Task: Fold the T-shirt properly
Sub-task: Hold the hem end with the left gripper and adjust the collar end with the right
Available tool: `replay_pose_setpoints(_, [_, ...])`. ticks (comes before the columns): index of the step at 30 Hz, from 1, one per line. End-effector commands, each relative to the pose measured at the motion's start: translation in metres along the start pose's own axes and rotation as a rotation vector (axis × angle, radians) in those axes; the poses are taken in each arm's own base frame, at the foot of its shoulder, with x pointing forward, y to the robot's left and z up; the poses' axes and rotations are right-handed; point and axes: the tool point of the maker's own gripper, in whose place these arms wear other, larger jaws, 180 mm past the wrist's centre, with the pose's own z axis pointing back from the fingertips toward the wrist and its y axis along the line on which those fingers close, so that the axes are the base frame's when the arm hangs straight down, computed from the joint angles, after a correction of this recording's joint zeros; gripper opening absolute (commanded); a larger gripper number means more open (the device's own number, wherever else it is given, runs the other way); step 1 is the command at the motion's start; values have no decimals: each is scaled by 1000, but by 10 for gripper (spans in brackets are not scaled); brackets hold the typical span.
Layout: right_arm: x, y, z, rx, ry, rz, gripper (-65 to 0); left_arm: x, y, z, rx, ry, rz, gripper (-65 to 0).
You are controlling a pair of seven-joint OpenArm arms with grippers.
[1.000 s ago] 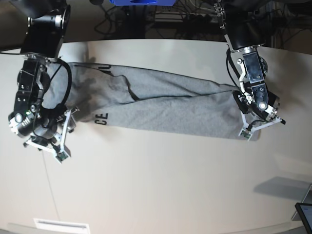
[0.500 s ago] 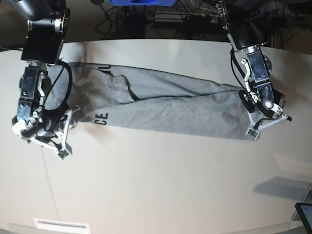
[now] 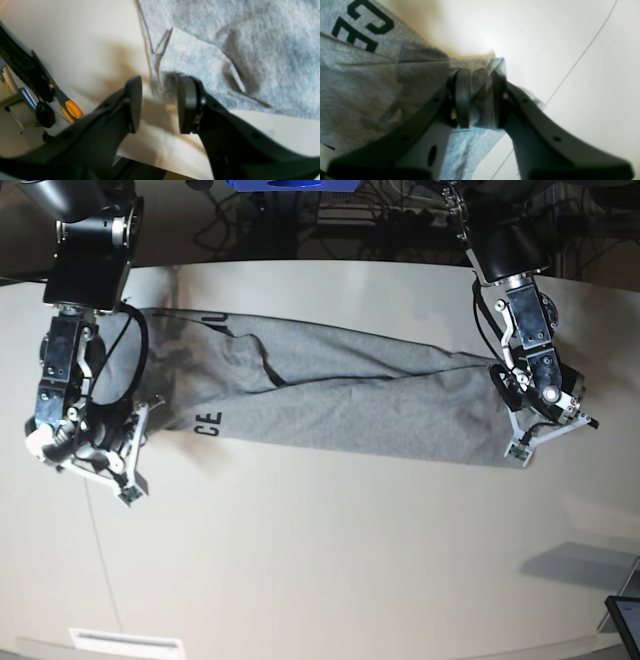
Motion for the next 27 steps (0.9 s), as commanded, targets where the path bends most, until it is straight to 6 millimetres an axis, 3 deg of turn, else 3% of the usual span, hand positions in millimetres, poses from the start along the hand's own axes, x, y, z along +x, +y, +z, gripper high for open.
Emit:
replay_pose_setpoints(1, [11, -9, 7, -21, -34, 6, -580, 6, 14, 5, 37, -15, 9, -413])
replay_pose_setpoints(2, [11, -9, 7, -21, -33, 6, -608, 6, 14, 5, 37, -15, 9, -413])
replay_pose_setpoints(4, [11, -9, 7, -21, -33, 6, -593, 6, 14, 5, 37, -15, 9, -413])
replay_pose_setpoints(6, [12, -9, 7, -22, -34, 6, -486, 6, 14, 5, 37, -17, 9, -413])
replay_pose_setpoints(8, [12, -10, 8, -24, -35, 4, -325, 6, 14, 5, 37, -17, 9, -413])
replay_pose_setpoints(9, [12, -10, 8, -24, -38, 4, -271, 6, 14, 5, 37, -17, 9, -413])
replay_pose_setpoints(10, [13, -10, 8, -24, -41, 4, -258, 6, 14, 5, 37, -17, 9, -413])
replay_pose_setpoints(15, [13, -10, 5, -17, -36, 0, -332, 6, 14, 5, 37, -17, 9, -413])
replay_pose_setpoints(22, [7, -5, -17, 49, -5, -34, -337, 6, 14, 5, 37, -17, 9, -413])
replay_pose_setpoints(27, [8, -5, -17, 51, -8, -35, -348, 5, 17, 5, 42, -15, 7, -413])
